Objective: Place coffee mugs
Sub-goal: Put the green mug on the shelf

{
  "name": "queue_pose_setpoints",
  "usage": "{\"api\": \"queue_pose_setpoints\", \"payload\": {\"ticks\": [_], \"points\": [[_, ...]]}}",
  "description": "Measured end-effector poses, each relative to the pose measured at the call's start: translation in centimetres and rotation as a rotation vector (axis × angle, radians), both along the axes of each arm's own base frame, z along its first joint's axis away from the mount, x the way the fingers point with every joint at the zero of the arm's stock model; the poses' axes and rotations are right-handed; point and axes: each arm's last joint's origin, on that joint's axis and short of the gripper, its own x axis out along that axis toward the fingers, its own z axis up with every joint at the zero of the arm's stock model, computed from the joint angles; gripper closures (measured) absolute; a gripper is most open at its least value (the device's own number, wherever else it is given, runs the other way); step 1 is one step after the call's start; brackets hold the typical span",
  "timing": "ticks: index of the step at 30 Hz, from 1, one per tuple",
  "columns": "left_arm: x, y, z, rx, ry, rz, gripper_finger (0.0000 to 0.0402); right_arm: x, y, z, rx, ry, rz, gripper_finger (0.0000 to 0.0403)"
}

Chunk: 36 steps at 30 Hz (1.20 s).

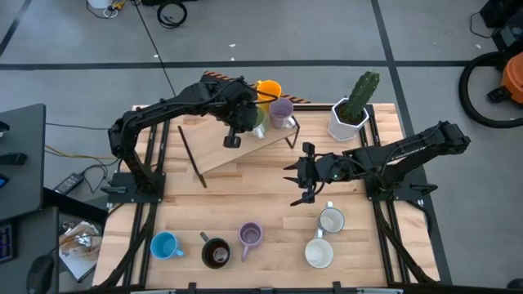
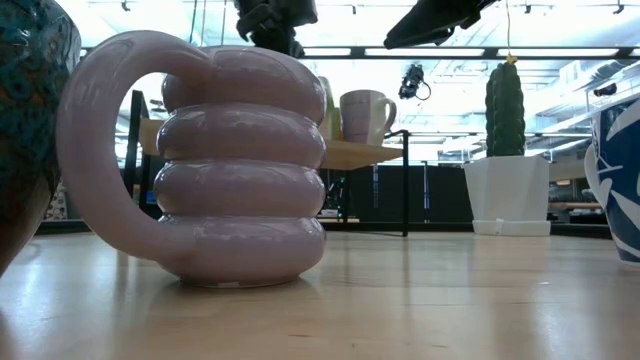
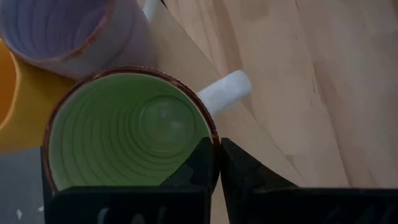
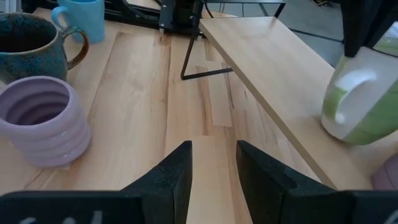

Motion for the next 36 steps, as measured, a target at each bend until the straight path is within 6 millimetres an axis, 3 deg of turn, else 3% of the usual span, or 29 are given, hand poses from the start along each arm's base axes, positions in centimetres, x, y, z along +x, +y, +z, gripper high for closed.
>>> {"api": "queue_pose_setpoints", "payload": {"ticks": [8,15,30,36], "points": [[-0.5,-0.2,0.2,0.003,0.025,-0.004,0.0381,0.0,0.0,0.0,0.004,-0.001,-0.002,0.0273],[-1.3,-0.1,1.6,-0.017,0.047,0.008,0.0381,0.0,0.0,0.0,0.004,-0.003,-0.001,0.0273],[-1.6,0.1,1.2,-0.069,0.087,0.012,0.0379,0.0,0.1,0.0,0.006,-0.007,0.001,0.0273],[-1.4,0.1,1.3,-0.030,0.082,0.024,0.0330,0.0,0.1,0.0,0.006,-0.006,0.000,0.0273]]}}
